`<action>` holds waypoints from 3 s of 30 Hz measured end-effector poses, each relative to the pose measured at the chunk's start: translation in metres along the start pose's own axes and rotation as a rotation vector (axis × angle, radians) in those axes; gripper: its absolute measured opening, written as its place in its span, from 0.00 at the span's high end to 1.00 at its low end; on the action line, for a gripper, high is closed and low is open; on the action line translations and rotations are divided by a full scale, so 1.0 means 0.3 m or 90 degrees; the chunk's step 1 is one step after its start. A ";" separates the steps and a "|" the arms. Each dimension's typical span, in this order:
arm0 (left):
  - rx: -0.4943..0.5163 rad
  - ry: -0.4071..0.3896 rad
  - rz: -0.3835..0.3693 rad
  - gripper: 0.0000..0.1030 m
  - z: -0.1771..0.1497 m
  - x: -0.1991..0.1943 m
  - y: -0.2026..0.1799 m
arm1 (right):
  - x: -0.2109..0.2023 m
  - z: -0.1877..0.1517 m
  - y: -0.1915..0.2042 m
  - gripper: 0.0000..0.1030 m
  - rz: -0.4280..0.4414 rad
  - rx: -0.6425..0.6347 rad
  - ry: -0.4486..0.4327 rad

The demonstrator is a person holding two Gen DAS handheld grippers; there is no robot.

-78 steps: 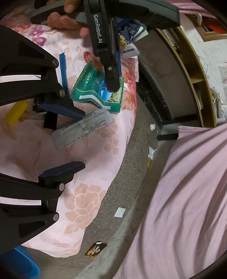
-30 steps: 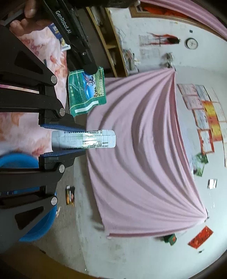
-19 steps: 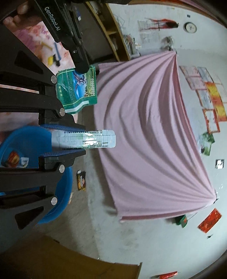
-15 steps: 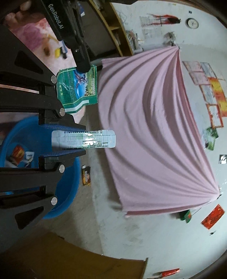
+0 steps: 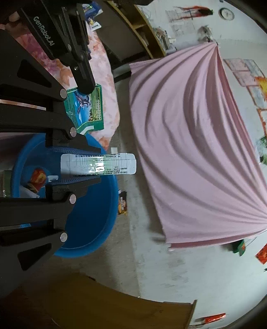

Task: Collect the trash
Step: 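Carry the green wrapper and paper strip over the blue basin, then open both tools to drop the items and move back over the bed, then grasp the blue stick with the left tool while the right tool grasps the yellow cylinder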

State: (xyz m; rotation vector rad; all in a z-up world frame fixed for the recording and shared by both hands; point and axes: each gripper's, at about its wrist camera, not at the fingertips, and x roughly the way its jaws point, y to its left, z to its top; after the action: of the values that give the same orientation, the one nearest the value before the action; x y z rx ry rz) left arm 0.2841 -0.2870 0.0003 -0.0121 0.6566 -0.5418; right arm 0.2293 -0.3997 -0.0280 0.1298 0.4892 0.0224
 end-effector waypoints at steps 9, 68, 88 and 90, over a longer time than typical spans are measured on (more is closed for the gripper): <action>0.000 0.030 -0.012 1.00 -0.008 0.041 -0.013 | 0.036 -0.019 -0.031 0.81 -0.011 0.031 0.054; -0.134 -0.341 0.333 0.02 -0.102 -0.663 0.504 | -0.205 0.110 0.402 0.00 0.178 -0.028 -0.333; -0.153 -0.209 0.343 0.02 -0.277 -0.638 0.793 | -0.003 0.030 0.691 0.00 0.206 -0.159 -0.165; -0.166 -0.187 0.337 0.02 -0.278 -0.606 0.820 | 0.038 0.024 0.706 0.00 0.206 -0.168 -0.127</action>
State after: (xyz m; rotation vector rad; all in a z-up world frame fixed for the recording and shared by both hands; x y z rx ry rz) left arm 0.2325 0.0257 -0.0050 -0.1555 0.4143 0.0605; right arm 0.2448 -0.1900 0.0004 -0.0488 0.2580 0.3861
